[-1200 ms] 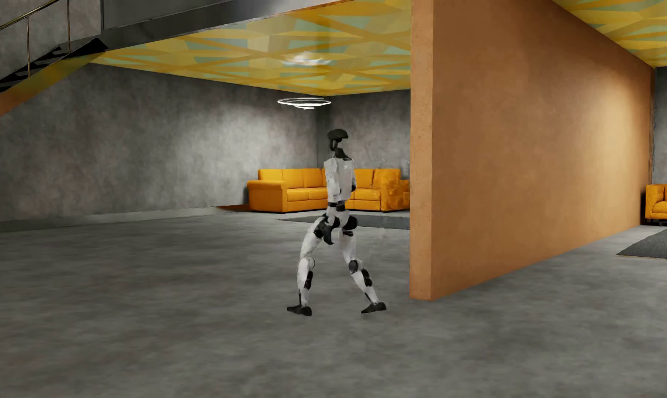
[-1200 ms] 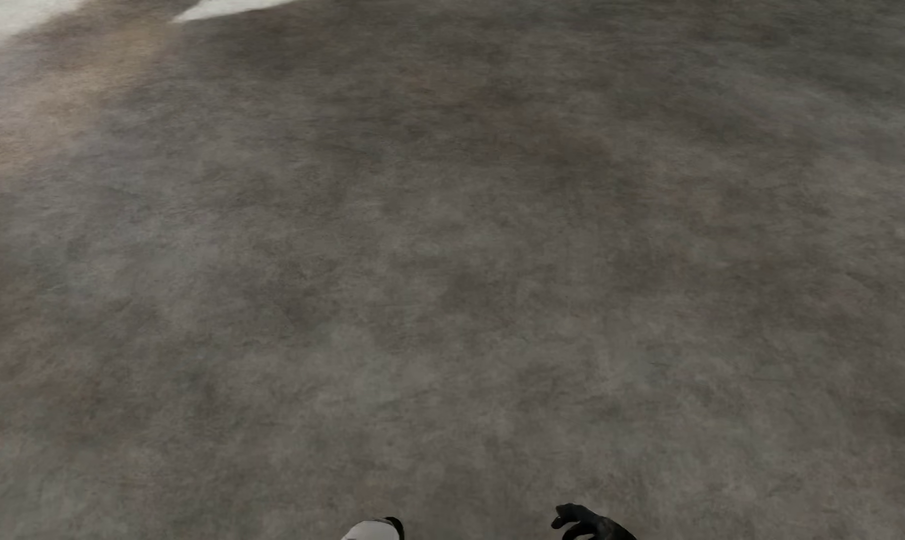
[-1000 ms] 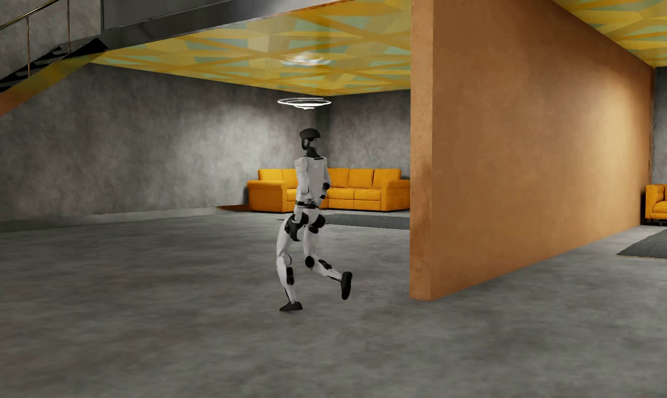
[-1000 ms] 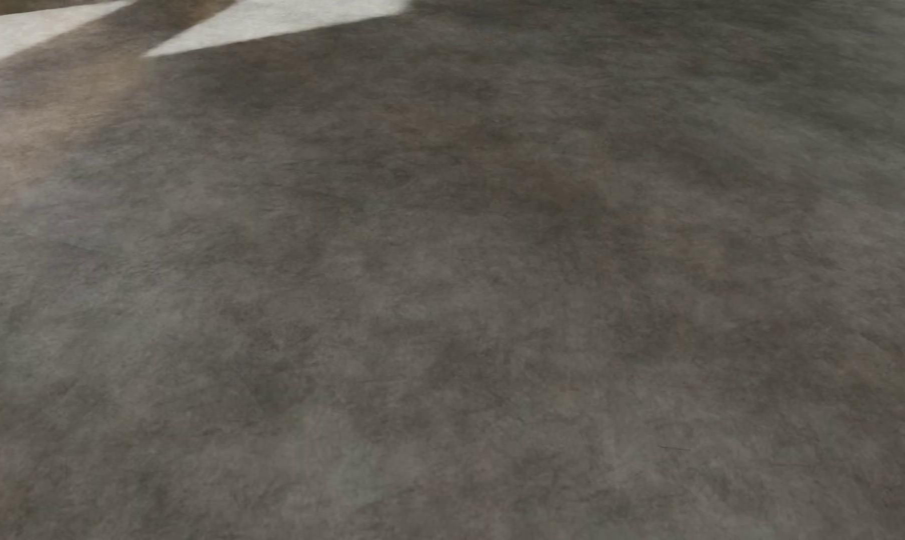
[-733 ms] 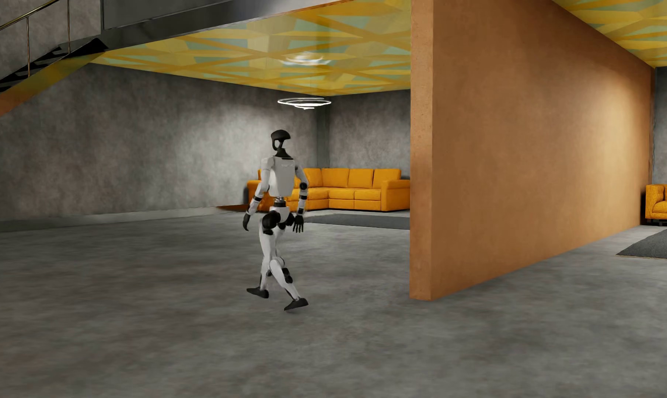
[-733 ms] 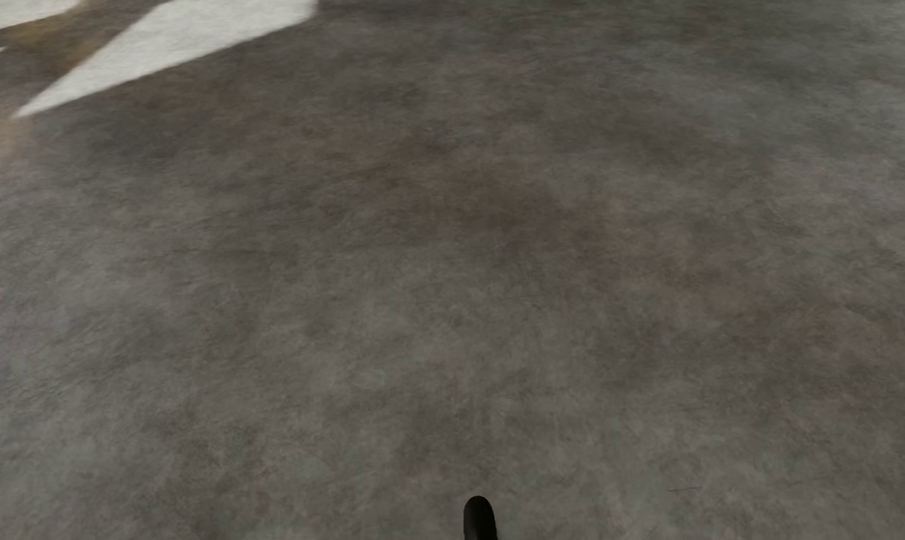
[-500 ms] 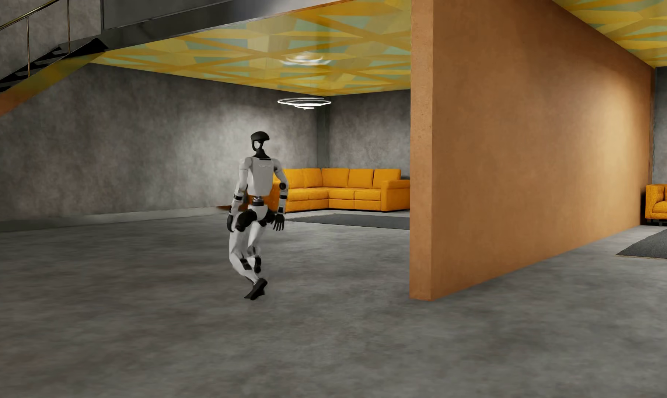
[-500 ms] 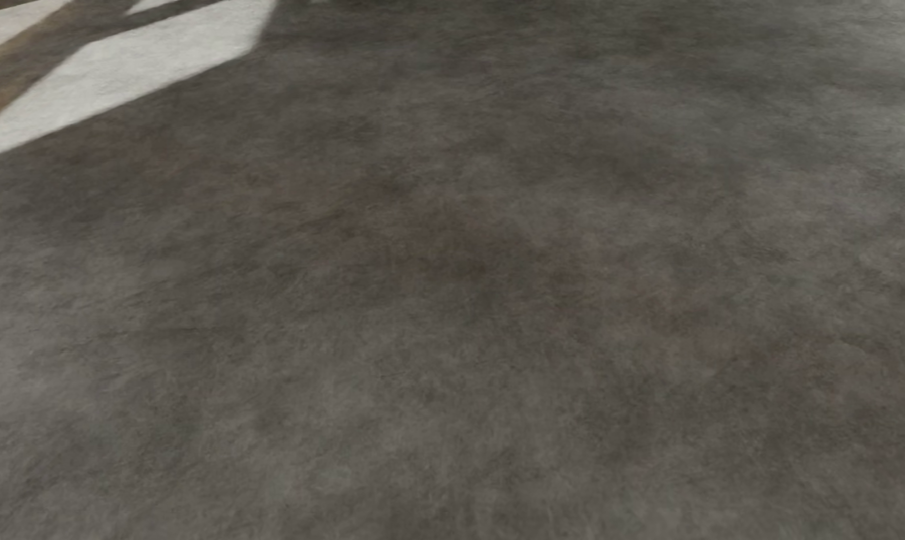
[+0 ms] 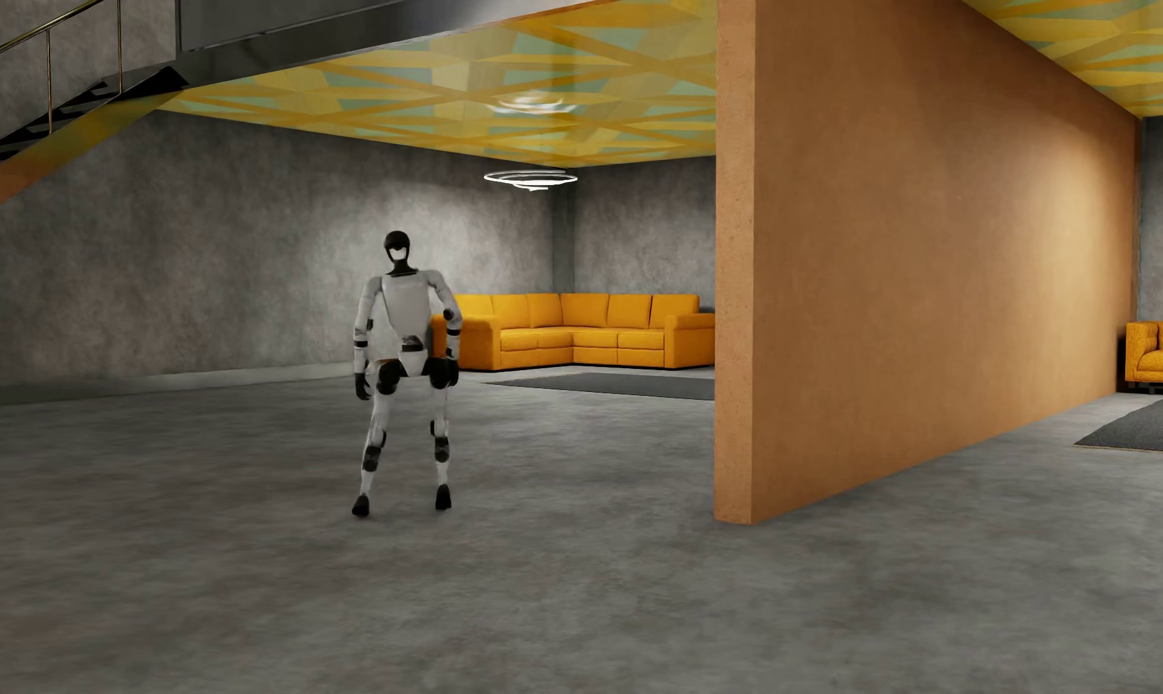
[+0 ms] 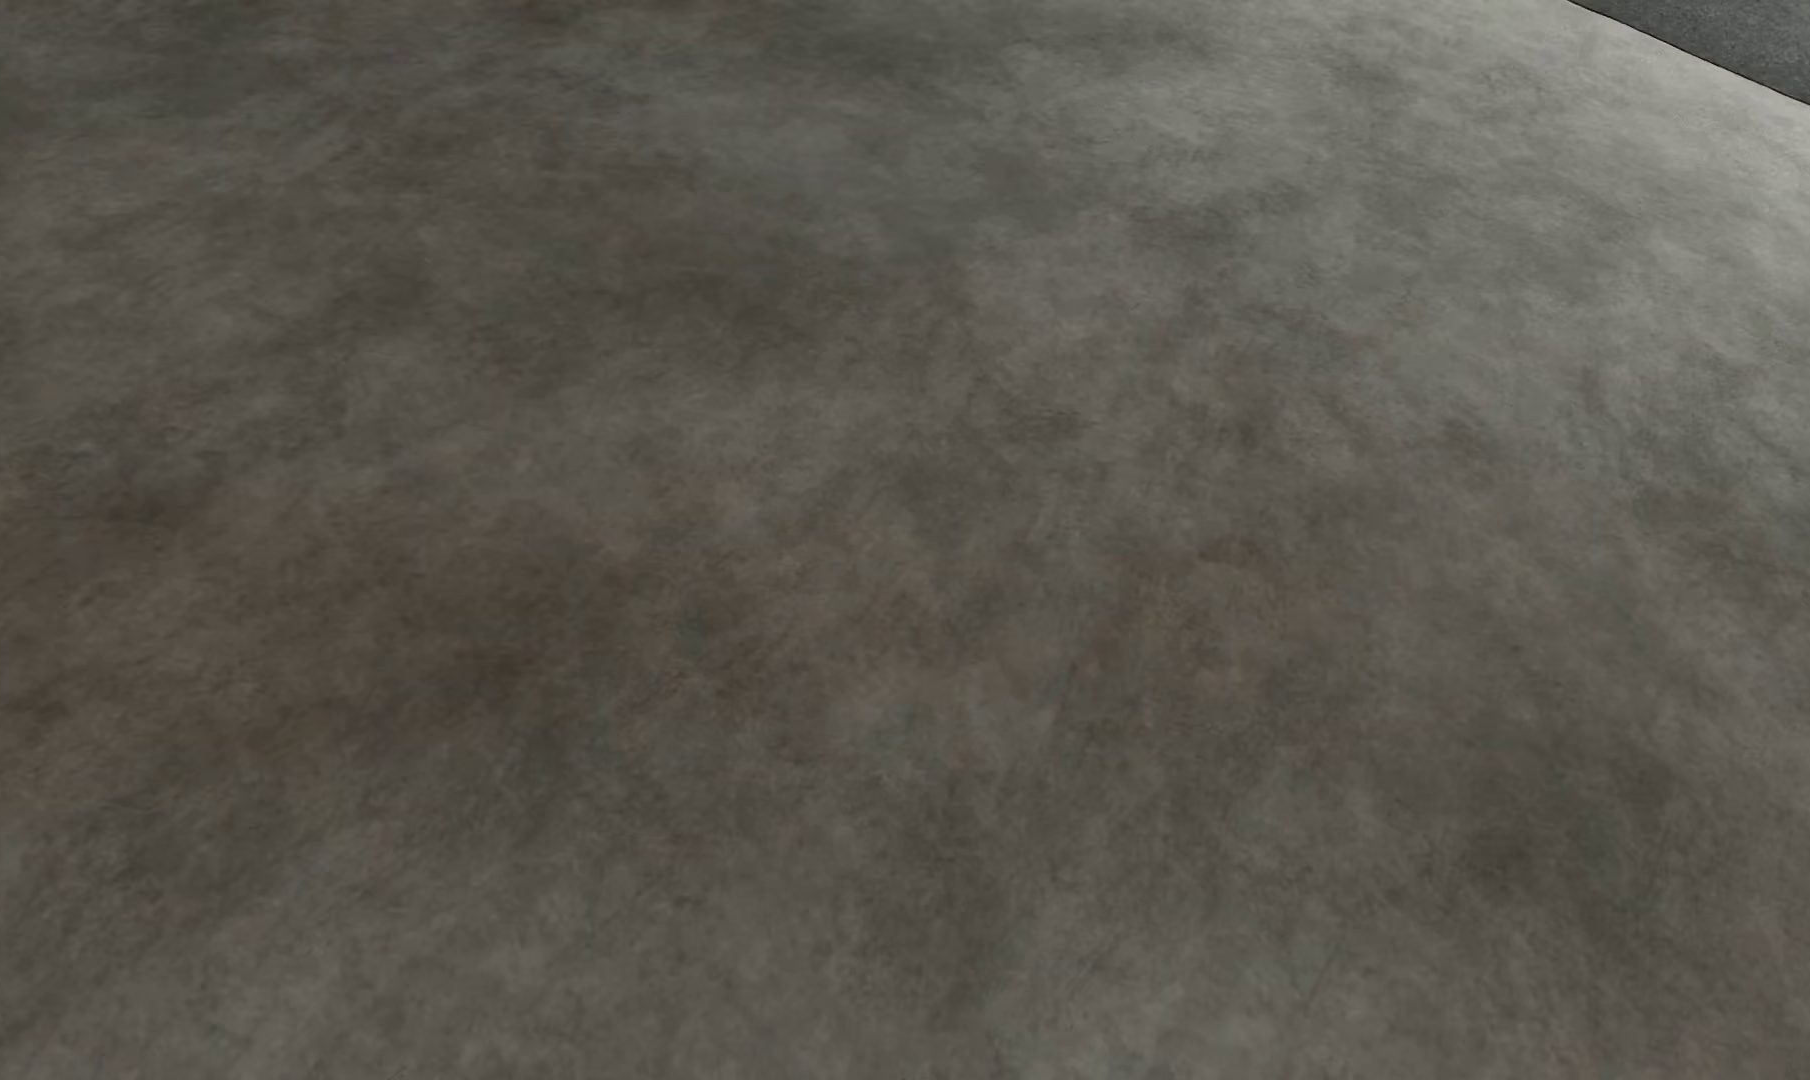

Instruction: Walk around the corner

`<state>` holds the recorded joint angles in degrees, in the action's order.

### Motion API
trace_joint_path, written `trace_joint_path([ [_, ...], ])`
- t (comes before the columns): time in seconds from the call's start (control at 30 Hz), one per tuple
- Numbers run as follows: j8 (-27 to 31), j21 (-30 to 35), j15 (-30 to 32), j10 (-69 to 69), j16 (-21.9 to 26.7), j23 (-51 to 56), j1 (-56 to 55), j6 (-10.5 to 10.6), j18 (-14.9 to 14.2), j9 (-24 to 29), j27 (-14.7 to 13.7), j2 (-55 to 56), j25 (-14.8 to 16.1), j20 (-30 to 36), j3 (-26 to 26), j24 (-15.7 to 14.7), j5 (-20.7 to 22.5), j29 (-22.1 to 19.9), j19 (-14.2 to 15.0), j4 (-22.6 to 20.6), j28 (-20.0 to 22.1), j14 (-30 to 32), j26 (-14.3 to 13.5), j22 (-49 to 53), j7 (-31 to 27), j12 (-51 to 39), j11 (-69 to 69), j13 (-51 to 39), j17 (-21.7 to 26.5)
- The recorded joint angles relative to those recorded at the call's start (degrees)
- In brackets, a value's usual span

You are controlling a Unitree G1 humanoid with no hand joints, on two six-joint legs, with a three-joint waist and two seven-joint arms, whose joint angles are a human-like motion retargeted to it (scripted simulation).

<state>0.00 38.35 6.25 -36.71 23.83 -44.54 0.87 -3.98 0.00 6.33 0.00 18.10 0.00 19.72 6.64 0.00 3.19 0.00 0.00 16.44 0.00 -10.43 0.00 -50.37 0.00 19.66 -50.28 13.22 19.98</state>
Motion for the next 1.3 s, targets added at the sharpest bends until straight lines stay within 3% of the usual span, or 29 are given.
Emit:
trace_joint_path([
  [0.1, 0.0, 0.7, -2.8, 2.9, -0.8, -4.1, 9.5, 1.9, 0.0, -0.7, 0.0, 8.0, 0.0, -0.4, -4.9, 0.0, -3.3, 0.0, 0.0, -1.1, 0.0, -4.6, 0.0, 5.2, 0.0, -0.6, 12.0, 5.0, 0.7],
  [0.17, 0.0, 3.3, -11.7, 4.8, -0.4, -7.4, 14.3, 2.5, 0.0, -1.2, 0.0, 12.3, 0.0, -0.6, -8.3, 0.0, -4.6, 0.0, 0.0, -3.5, 0.0, -7.5, 0.0, 7.5, 0.0, -2.5, 17.8, 7.8, 1.8],
  [0.2, 0.0, 5.1, -12.3, 4.4, -0.1, -9.3, 15.5, 3.2, 0.0, -0.8, 0.0, 14.0, 0.0, 1.1, -10.9, 0.0, -5.9, 0.0, 0.0, -3.7, 0.0, -9.0, 0.0, 8.3, 0.0, -4.3, 18.4, 8.9, 2.4],
  [0.23, 0.0, 4.3, -3.1, 3.4, 0.6, -10.2, 16.5, 4.1, 0.0, -0.4, 0.0, 17.0, 0.0, 1.4, -13.5, 0.0, -6.7, 0.0, 0.0, -3.0, 0.0, -9.5, 0.0, 9.5, 0.0, -6.0, 16.3, 10.5, 2.7],
  [0.27, 0.0, 6.4, 4.9, 3.3, 0.8, -12.4, 19.1, 5.3, 0.0, 0.7, 0.0, 19.6, 0.0, 1.8, -15.5, 0.0, -6.4, 0.0, 0.0, -2.2, 0.0, -7.7, 0.0, 9.4, 0.0, -7.1, 10.8, 10.9, 3.0],
  [0.3, 0.0, 8.0, 7.2, 2.7, 0.8, -14.8, 20.8, 6.6, 0.0, 1.1, 0.0, 20.9, 0.0, 0.3, -16.5, 0.0, -4.9, 0.0, 0.0, -1.4, 0.0, -3.6, 0.0, 9.4, 0.0, -6.9, 7.1, 10.4, 2.8],
  [0.37, 0.0, 9.1, 0.6, -6.3, 0.5, -15.8, 15.4, 7.8, 0.0, -0.8, 0.0, 17.4, 0.0, 0.2, -16.9, 0.0, -1.6, 0.0, 0.0, -0.3, 0.0, 8.7, 0.0, 7.0, 0.0, -4.9, 5.0, 11.1, 2.6],
  [0.43, 0.0, 7.8, -6.2, -23.2, 0.0, -12.4, 6.2, 8.9, 0.0, 0.0, 0.0, 10.0, 0.0, 1.5, -10.0, 0.0, 2.8, 0.0, 0.0, -2.4, 0.0, 7.2, 0.0, 4.9, 0.0, -4.1, 6.2, 11.1, 2.6],
  [0.5, 0.0, 8.6, -10.6, -36.7, -0.6, -9.0, -5.1, 8.9, 0.0, 1.3, 0.0, -2.2, 0.0, 3.1, -3.8, 0.0, 7.5, 0.0, 0.0, -5.4, 0.0, -0.7, 0.0, 3.7, 0.0, -1.1, 12.9, 6.5, 2.9],
  [0.53, 0.0, 5.6, -14.2, -37.4, -0.5, -6.1, -10.6, 8.7, 0.0, 2.1, 0.0, -9.2, 0.0, 4.8, -1.0, 0.0, 8.7, 0.0, 0.0, -7.2, 0.0, -4.1, 0.0, 3.2, 0.0, 0.3, 16.8, 4.4, 3.1],
  [0.57, 0.0, 1.8, -17.4, -35.4, -0.3, -3.0, -17.8, 8.7, 0.0, 1.7, 0.0, -13.8, 0.0, 7.0, 2.0, 0.0, 9.5, 0.0, 0.0, -8.1, 0.0, -5.3, 0.0, 2.2, 0.0, 1.6, 19.6, 2.2, 3.2],
  [0.6, 0.0, -1.5, -20.7, -28.6, -0.4, 0.2, -21.0, 8.0, 0.0, 2.1, 0.0, -20.2, 0.0, 7.6, 5.4, 0.0, 7.7, 0.0, 0.0, -10.1, 0.0, -5.5, 0.0, 1.4, 0.0, 3.4, 21.8, 0.5, 3.7],
  [0.67, 0.0, -8.6, -26.8, -11.3, -0.6, 6.8, -27.0, 8.1, 0.0, 1.0, 0.0, -28.8, 0.0, 9.4, 10.7, 0.0, 6.0, 0.0, 0.0, -9.7, 0.0, -1.8, 0.0, -0.3, 0.0, 6.2, 25.3, -3.8, 4.6],
  [0.73, 0.0, -13.0, -31.2, 8.2, -0.8, 12.1, -29.5, 8.3, 0.0, -1.1, 0.0, -35.8, 0.0, 9.7, 13.0, 0.0, 5.0, 0.0, 0.0, -9.6, 0.0, 0.3, 0.0, -0.8, 0.0, 9.0, 26.9, -8.8, 5.7],
  [0.77, 0.0, -14.9, -31.4, 10.1, -0.7, 14.2, -30.9, 8.9, 0.0, -2.0, 0.0, -38.5, 0.0, 9.8, 14.4, 0.0, 4.2, 0.0, 0.0, -8.8, 0.0, -1.6, 0.0, -1.0, 0.0, 9.8, 27.0, -10.0, 6.2],
  [0.8, 0.0, -16.6, -29.7, 7.6, -0.6, 15.4, -31.8, 8.4, 0.0, -2.0, 0.0, -40.9, 0.0, 9.6, 17.3, 0.0, 1.0, 0.0, 0.0, -8.5, 0.0, -1.4, 0.0, -1.2, 0.0, 10.6, 26.0, -10.7, 6.3],
  [0.83, 0.0, -17.7, -25.5, -0.5, -0.7, 15.7, -34.6, 7.1, 0.0, -2.1, 0.0, -41.7, 0.0, 10.4, 18.5, 0.0, -2.1, 0.0, 0.0, -9.1, 0.0, 3.3, 0.0, -2.6, 0.0, 10.5, 22.9, -10.3, 5.8],
  [0.87, 0.0, -17.9, -17.5, -8.4, -0.8, 13.7, -35.6, 4.6, 0.0, -1.3, 0.0, -41.4, 0.0, 11.8, 18.2, 0.0, -5.7, 0.0, 0.0, -11.8, 0.0, 4.4, 0.0, -5.8, 0.0, 9.3, 16.5, -8.9, 4.0],
  [0.9, 0.0, -17.7, -8.0, -12.4, -1.3, 11.5, -32.7, 4.2, 0.0, -0.7, 0.0, -38.3, 0.0, 12.1, 16.6, 0.0, -7.1, 0.0, 0.0, -13.3, 0.0, 1.6, 0.0, -7.9, 0.0, 7.2, 6.0, -7.2, 3.4],
  [0.93, 0.0, -14.6, -0.8, -13.7, -2.3, 9.3, -30.0, 5.1, 0.0, -1.2, 0.0, -30.8, 0.0, 10.6, 14.6, 0.0, -5.3, 0.0, 0.0, -14.2, 0.0, -2.1, 0.0, -6.5, 0.0, 6.7, -9.7, -6.5, 3.8],
  [0.97, 0.0, -10.9, -1.4, -11.7, -2.9, 6.2, -24.5, 4.4, 0.0, -0.4, 0.0, -24.5, 0.0, 9.7, 10.3, 0.0, -5.7, 0.0, 0.0, -16.7, 0.0, -3.2, 0.0, -3.9, 0.0, 5.9, -22.4, -6.3, 3.4],
  [1.03, 0.0, -7.0, -2.8, -5.5, -4.0, 1.8, -14.4, 7.1, 0.0, 0.0, 0.0, -12.5, 0.0, 6.6, 0.9, 0.0, -2.1, 0.0, 0.0, -17.9, 0.0, -2.6, 0.0, 2.7, 0.0, 2.6, -31.6, -2.3, 2.9],
  [1.07, 0.0, -8.4, -1.5, -1.6, -4.5, 1.8, -8.1, 8.8, 0.0, 0.3, 0.0, -7.5, 0.0, 6.3, -2.7, 0.0, -0.5, 0.0, 0.0, -17.8, 0.0, -2.7, 0.0, 6.9, 0.0, 1.1, -28.2, 1.9, 3.1],
  [1.1, 0.0, -2.8, 2.7, 1.6, -4.2, -8.6, -2.6, 8.8, 0.0, 0.7, 0.0, -3.5, 0.0, 3.9, -5.2, 0.0, 0.5, 0.0, 0.0, -17.6, 0.0, -2.9, 0.0, 10.6, 0.0, -0.6, -19.1, 1.6, 0.8],
  [1.17, 0.0, 3.2, 11.8, 7.0, -4.2, -9.7, 7.2, 9.8, 0.0, 0.3, 0.0, 2.6, 0.0, 1.4, -10.0, 0.0, 1.3, 0.0, 0.0, -16.3, 0.0, -4.4, 0.0, 19.0, 0.0, -3.8, 5.6, 7.1, 2.2],
  [1.2, 0.0, 4.5, 4.3, 8.1, -3.5, -11.2, 11.3, 9.1, 0.0, -0.1, 0.0, 3.7, 0.0, -0.3, -11.8, 0.0, 0.7, 0.0, 0.0, -15.9, 0.0, -6.3, 0.0, 22.3, 0.0, -5.9, 17.3, 9.1, 1.9],
  [1.23, 0.0, 6.7, -13.7, 8.3, -2.7, -11.6, 13.9, 8.6, 0.0, -0.6, 0.0, 5.2, 0.0, -1.0, -13.8, 0.0, -0.1, 0.0, 0.0, -15.5, 0.0, -8.7, 0.0, 24.7, 0.0, -7.8, 24.2, 10.8, 2.0],
  [1.27, 0.0, 7.5, -26.3, 7.7, -2.2, -12.2, 15.8, 8.2, 0.0, -1.1, 0.0, 6.8, 0.0, -2.5, -15.5, 0.0, -1.1, 0.0, 0.0, -14.4, 0.0, -11.0, 0.0, 26.1, 0.0, -9.1, 22.6, 12.4, 1.8],
  [1.3, 0.0, 8.9, -27.5, 6.5, -2.1, -12.8, 17.7, 8.2, 0.0, -0.9, 0.0, 8.2, 0.0, -3.7, -17.6, 0.0, -0.9, 0.0, 0.0, -13.2, 0.0, -11.1, 0.0, 26.4, 0.0, -9.8, 23.1, 13.6, 1.7],
])
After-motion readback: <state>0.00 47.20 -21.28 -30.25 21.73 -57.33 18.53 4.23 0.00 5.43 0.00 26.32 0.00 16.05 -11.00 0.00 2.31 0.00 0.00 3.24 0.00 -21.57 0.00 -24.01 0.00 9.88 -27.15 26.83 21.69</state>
